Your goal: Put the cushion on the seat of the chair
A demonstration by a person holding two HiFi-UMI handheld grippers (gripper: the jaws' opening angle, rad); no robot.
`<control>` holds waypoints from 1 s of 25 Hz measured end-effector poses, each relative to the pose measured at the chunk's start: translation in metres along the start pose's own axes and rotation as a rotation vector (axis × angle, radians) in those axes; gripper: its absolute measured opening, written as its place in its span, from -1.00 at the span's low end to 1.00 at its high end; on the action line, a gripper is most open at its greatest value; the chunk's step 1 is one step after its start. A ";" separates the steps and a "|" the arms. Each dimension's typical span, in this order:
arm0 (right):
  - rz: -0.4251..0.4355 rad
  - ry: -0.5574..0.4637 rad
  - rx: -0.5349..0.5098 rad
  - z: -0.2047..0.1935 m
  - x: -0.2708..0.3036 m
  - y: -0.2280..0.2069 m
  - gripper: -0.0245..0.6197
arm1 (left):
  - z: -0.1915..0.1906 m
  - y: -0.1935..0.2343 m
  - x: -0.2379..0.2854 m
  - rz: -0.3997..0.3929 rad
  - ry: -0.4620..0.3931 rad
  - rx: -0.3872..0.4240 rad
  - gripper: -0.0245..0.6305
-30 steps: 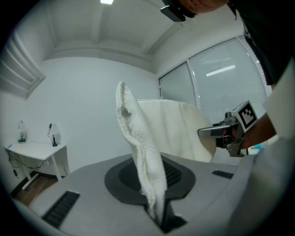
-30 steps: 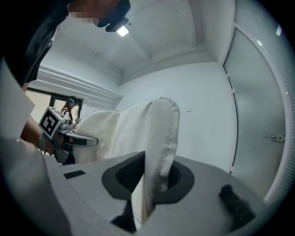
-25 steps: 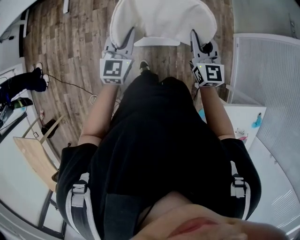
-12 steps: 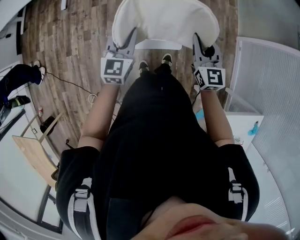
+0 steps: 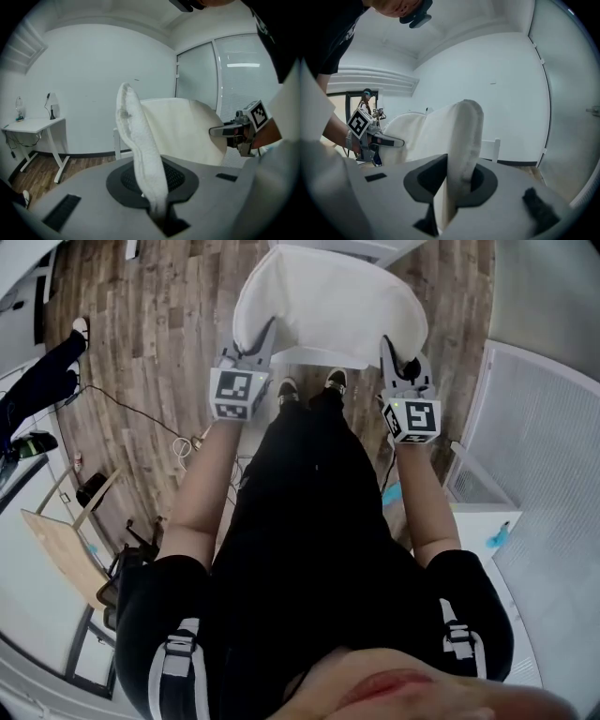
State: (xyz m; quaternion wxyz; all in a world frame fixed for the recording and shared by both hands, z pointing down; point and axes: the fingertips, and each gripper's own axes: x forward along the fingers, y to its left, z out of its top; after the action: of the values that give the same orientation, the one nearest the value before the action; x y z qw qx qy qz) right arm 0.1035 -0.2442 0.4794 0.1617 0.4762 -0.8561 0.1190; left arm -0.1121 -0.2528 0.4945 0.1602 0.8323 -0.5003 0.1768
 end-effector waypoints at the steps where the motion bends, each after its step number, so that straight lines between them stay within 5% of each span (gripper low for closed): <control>1: 0.004 0.012 0.006 -0.011 0.009 -0.001 -0.75 | -0.011 0.005 0.009 0.007 0.015 -0.003 -0.76; 25: 0.036 0.390 0.067 -0.290 0.139 -0.041 -0.70 | -0.285 0.030 0.162 -0.058 0.420 -0.230 -0.76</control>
State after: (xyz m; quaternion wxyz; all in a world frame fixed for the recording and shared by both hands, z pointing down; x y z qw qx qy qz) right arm 0.1175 -0.2697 0.8020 0.3065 0.4339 -0.8124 0.2404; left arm -0.1062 -0.2653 0.8231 0.3596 0.7676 -0.4485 0.2834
